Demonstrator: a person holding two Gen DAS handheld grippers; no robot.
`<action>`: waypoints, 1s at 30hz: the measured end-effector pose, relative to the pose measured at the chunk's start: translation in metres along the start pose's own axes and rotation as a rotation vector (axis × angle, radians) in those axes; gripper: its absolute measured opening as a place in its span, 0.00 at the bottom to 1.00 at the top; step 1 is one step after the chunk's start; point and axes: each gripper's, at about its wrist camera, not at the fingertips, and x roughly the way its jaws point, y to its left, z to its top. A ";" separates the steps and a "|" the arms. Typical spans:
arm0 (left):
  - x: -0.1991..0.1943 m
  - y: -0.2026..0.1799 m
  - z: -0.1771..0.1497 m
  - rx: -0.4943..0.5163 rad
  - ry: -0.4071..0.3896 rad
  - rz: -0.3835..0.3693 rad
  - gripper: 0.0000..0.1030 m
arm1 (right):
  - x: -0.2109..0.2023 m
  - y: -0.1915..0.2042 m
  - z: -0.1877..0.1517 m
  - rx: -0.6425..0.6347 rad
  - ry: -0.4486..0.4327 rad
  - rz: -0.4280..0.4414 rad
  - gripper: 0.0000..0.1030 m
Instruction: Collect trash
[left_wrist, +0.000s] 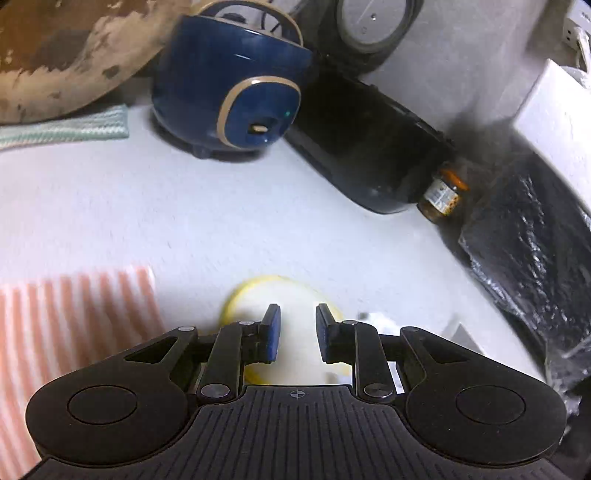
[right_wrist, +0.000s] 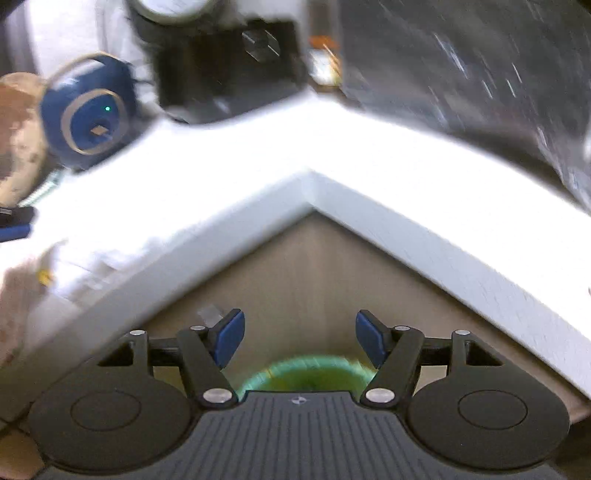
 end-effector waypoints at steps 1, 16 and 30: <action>0.003 0.003 0.003 0.028 0.004 -0.012 0.23 | -0.003 0.012 0.003 -0.020 -0.023 0.005 0.70; 0.001 -0.003 0.002 0.133 0.013 -0.230 0.23 | 0.019 0.124 0.051 -0.279 -0.051 0.162 0.72; 0.013 0.038 0.003 -0.060 0.064 -0.035 0.23 | 0.069 0.099 0.069 -0.262 0.016 0.243 0.08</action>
